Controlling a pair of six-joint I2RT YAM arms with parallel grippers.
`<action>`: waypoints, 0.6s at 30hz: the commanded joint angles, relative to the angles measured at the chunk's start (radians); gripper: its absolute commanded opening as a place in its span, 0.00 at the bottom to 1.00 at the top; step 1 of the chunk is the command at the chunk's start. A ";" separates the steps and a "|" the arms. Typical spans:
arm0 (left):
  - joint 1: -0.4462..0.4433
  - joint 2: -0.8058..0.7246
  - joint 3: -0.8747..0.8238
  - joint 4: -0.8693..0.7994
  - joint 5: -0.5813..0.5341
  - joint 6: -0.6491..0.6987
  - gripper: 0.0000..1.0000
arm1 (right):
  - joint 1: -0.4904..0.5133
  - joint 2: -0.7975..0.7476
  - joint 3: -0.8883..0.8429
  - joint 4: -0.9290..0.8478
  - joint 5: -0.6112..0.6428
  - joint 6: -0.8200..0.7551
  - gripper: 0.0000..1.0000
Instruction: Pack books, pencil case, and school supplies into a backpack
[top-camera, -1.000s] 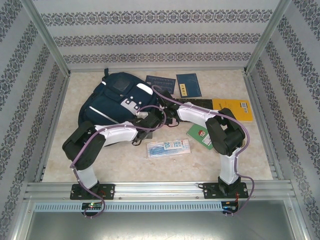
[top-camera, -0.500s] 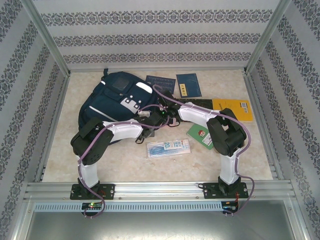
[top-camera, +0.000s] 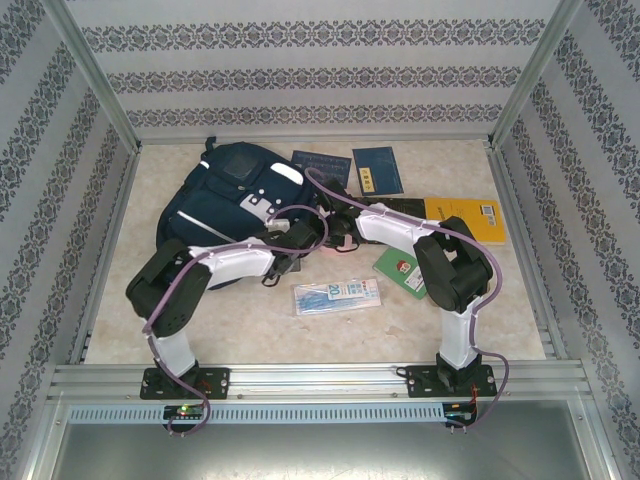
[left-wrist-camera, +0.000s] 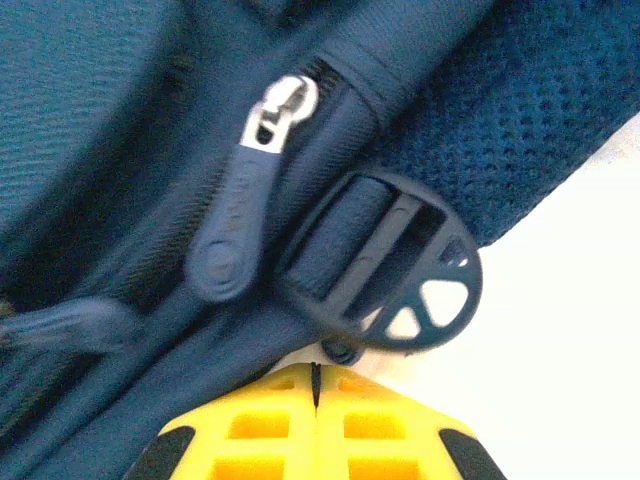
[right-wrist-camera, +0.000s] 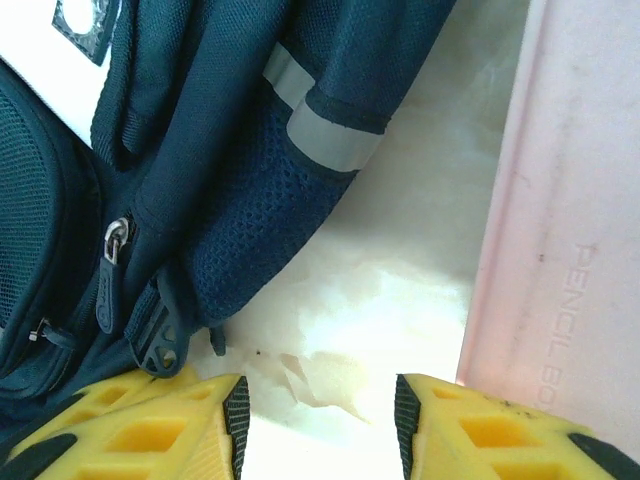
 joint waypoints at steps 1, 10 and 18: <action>0.014 -0.104 -0.023 -0.072 -0.011 -0.005 0.00 | 0.014 0.011 0.035 0.000 -0.013 0.001 0.45; 0.037 -0.265 -0.157 -0.082 0.005 -0.058 0.08 | 0.003 0.100 0.131 0.012 -0.041 0.061 0.54; 0.038 -0.291 -0.275 -0.015 0.068 -0.124 0.12 | -0.028 0.218 0.228 -0.031 -0.050 0.141 0.53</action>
